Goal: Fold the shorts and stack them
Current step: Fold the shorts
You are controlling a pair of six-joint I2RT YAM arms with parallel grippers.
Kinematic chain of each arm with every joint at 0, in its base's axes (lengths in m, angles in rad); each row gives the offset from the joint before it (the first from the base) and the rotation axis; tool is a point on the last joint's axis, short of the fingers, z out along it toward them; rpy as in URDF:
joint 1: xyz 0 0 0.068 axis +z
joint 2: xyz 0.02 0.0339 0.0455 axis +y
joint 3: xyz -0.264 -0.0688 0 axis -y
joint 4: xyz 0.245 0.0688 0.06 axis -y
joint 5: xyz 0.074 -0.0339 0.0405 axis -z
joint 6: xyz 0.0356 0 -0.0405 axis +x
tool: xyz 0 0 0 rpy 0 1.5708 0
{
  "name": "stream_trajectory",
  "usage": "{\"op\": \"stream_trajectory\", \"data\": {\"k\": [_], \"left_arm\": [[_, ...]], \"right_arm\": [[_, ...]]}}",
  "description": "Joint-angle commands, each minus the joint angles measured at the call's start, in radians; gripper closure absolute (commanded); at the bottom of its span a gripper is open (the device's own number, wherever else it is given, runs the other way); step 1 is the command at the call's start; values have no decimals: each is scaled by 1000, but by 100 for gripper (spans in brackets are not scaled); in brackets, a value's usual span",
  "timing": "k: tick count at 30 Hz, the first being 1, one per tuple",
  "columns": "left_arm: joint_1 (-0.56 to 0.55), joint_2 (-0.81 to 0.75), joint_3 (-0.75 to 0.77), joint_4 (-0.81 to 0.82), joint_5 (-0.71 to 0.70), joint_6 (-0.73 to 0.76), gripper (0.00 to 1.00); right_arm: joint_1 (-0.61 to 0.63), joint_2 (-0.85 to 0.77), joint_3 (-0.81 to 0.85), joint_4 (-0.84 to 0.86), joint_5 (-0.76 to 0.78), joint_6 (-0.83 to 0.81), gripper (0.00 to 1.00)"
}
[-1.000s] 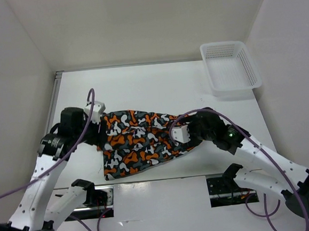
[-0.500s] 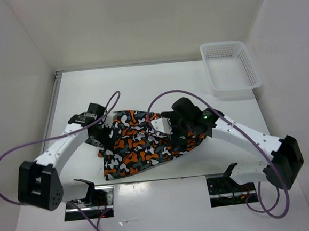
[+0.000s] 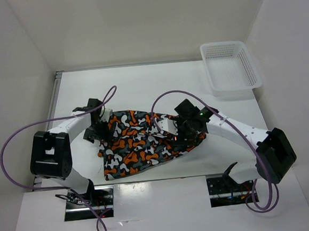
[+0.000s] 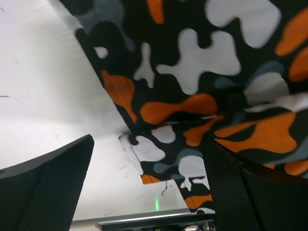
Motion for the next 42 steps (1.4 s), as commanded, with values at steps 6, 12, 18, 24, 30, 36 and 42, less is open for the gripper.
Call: {"op": "stream_trajectory", "data": {"k": [6, 12, 18, 24, 30, 36, 42], "left_arm": [[18, 102, 34, -26, 48, 4, 34], [18, 93, 34, -101, 111, 4, 59], [38, 58, 47, -127, 79, 4, 60], [72, -19, 76, -127, 47, 4, 43], [72, -19, 39, -118, 21, 4, 65], [84, 47, 10, -98, 7, 4, 51], [145, 93, 94, -227, 123, 4, 45]], "right_arm": [[-26, 8, -45, 51, 30, 8, 39], [-26, 18, -45, 51, 39, 8, 60], [-26, 36, -14, 83, 79, -1, 65], [-26, 36, -5, 83, 102, -12, 53], [-26, 27, -14, 83, 134, -21, 53], [-35, 27, -25, 71, 134, -30, 52], [-35, 7, -16, 24, 134, -39, 50]]}}
